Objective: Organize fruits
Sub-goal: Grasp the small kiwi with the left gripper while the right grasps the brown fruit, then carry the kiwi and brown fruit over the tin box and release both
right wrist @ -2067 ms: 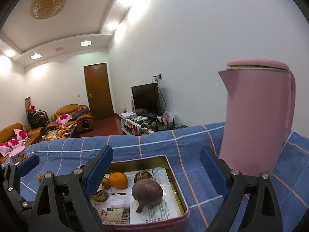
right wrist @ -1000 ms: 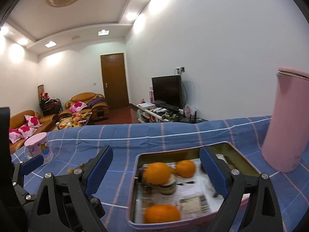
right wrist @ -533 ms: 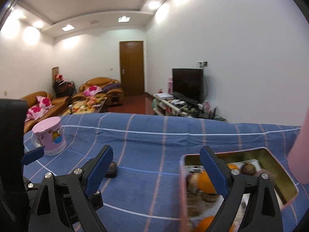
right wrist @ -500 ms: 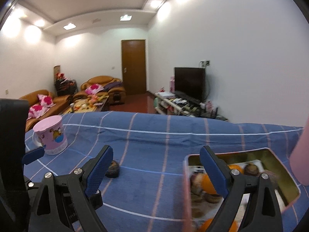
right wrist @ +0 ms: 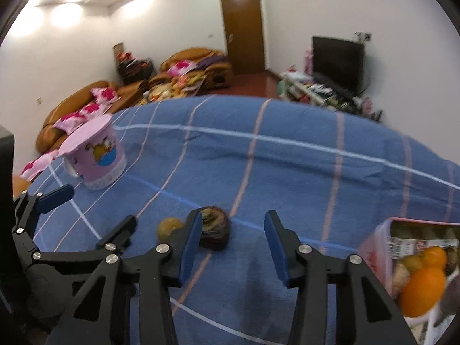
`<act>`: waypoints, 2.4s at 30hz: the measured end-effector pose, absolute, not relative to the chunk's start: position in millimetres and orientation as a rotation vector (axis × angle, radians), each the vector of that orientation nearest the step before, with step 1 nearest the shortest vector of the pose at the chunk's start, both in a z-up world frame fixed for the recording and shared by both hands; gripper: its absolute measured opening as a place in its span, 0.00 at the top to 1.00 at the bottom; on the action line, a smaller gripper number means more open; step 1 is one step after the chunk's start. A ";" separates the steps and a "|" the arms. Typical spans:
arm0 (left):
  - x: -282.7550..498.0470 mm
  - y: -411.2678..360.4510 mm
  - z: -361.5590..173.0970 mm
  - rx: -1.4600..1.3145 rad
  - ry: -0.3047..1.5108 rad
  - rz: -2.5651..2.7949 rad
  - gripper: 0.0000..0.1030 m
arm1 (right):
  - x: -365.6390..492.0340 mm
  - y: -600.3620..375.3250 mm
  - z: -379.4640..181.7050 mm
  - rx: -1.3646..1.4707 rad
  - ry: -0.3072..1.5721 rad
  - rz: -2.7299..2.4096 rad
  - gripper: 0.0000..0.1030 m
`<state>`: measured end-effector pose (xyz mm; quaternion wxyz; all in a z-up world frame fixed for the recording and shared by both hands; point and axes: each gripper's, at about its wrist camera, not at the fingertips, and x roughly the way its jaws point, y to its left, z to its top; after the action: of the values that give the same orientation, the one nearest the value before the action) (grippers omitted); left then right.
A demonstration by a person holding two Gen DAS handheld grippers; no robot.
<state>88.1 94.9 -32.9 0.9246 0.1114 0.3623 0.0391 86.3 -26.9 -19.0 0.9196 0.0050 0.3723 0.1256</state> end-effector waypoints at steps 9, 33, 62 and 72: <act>79.7 87.8 -33.3 0.265 0.733 0.061 0.06 | 103.2 -17.2 -30.7 0.083 0.858 0.325 0.55; 110.6 28.5 -34.4 0.229 0.818 -0.227 0.65 | -32.1 -134.2 32.4 0.068 0.475 -0.016 0.66; -38.6 -110.0 23.3 0.232 0.306 -0.261 0.00 | -83.3 -252.5 28.8 0.338 0.397 -0.126 0.20; -50.0 -116.2 15.6 0.275 0.279 -0.221 0.00 | -103.9 -260.9 31.6 0.372 0.336 -0.195 0.20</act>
<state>-50.0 -116.2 15.6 0.9748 0.1363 0.1383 -0.1098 -103.9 -260.9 31.6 0.9641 0.1836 0.1662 -0.0963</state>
